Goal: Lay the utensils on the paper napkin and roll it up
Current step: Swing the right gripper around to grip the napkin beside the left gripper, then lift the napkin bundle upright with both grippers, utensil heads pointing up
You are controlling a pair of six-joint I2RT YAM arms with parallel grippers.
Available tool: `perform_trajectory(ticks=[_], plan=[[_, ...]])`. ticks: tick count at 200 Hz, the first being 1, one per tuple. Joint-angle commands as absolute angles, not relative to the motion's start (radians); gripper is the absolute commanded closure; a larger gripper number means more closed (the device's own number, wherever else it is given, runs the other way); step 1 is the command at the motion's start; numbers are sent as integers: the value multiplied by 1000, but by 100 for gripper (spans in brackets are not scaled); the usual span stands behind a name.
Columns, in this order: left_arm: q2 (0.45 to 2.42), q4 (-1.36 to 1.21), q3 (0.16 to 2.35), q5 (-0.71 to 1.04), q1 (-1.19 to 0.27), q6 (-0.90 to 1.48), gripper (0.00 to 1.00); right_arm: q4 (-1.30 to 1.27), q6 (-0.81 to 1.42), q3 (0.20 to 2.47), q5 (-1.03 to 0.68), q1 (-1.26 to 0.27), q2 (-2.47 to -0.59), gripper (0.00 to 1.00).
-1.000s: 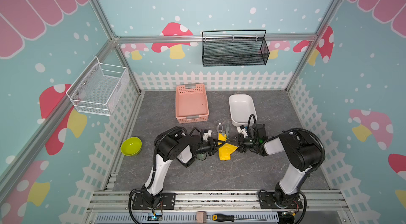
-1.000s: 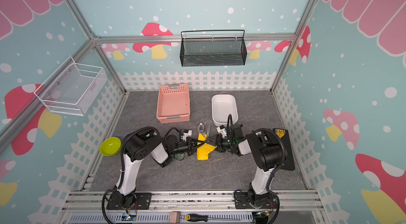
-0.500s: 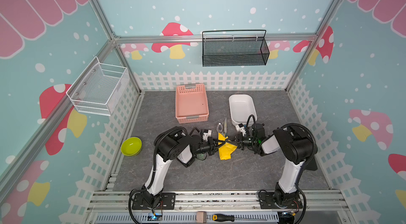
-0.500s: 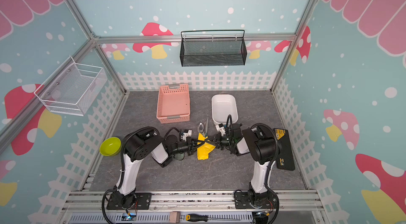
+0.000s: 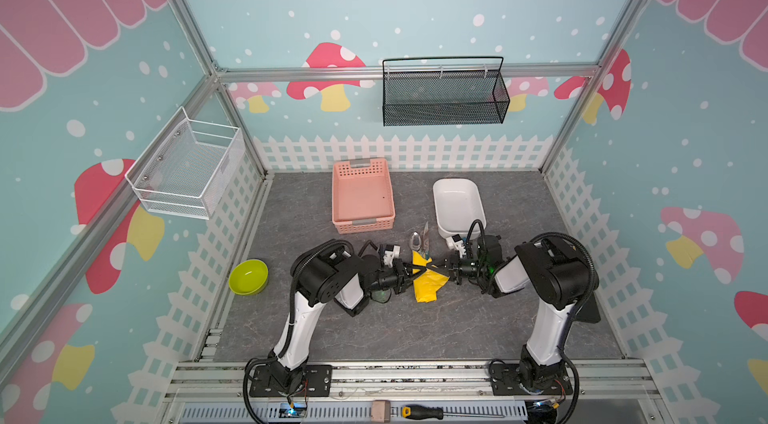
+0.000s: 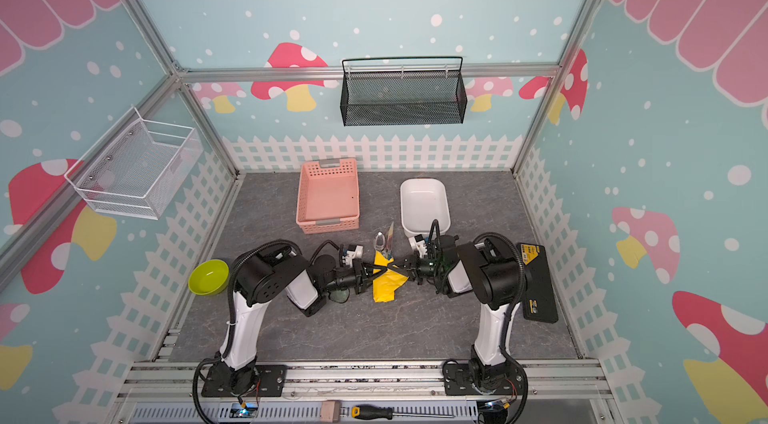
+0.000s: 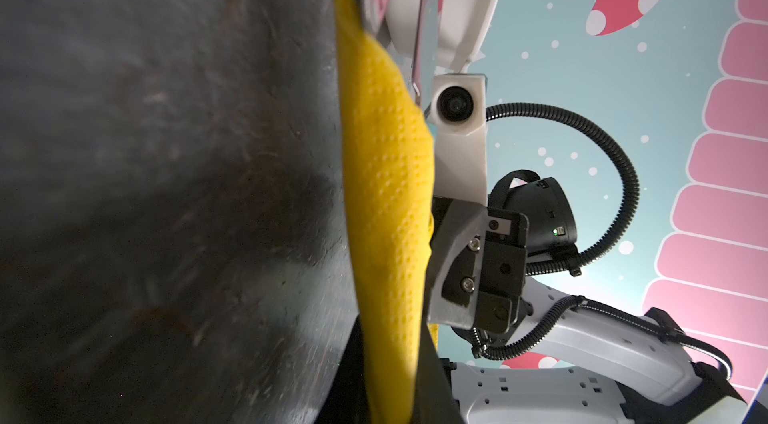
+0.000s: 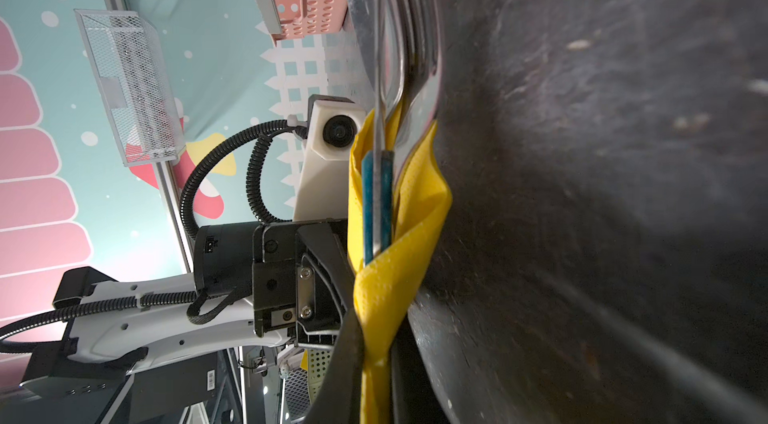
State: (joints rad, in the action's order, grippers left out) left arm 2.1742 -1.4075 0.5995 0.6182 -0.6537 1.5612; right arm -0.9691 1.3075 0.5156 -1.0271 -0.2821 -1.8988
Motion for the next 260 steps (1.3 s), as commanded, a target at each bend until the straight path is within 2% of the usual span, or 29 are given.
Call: perform_trajectory(ticks=[1, 59, 110, 174, 209, 260], plan=[[2137, -1240, 592, 614, -645, 1502, 100, -1037, 1323, 518, -1040, -295, -1815, 100], [1892, -976, 656, 639, -624, 1293, 100, -683, 1136, 624, -965, -295, -1574, 100], [1707, -911, 758, 695, -595, 1110, 100, -447, 936, 787, -902, -295, -1379, 100], [1477, -677, 912, 757, -586, 720, 100, -340, 768, 981, -883, -298, -1224, 100], [1415, -671, 970, 770, -583, 611, 100, -335, 729, 1088, -891, -320, -1201, 100], [1384, -783, 1013, 797, -583, 571, 100, -335, 707, 1166, -869, -361, -1168, 86]])
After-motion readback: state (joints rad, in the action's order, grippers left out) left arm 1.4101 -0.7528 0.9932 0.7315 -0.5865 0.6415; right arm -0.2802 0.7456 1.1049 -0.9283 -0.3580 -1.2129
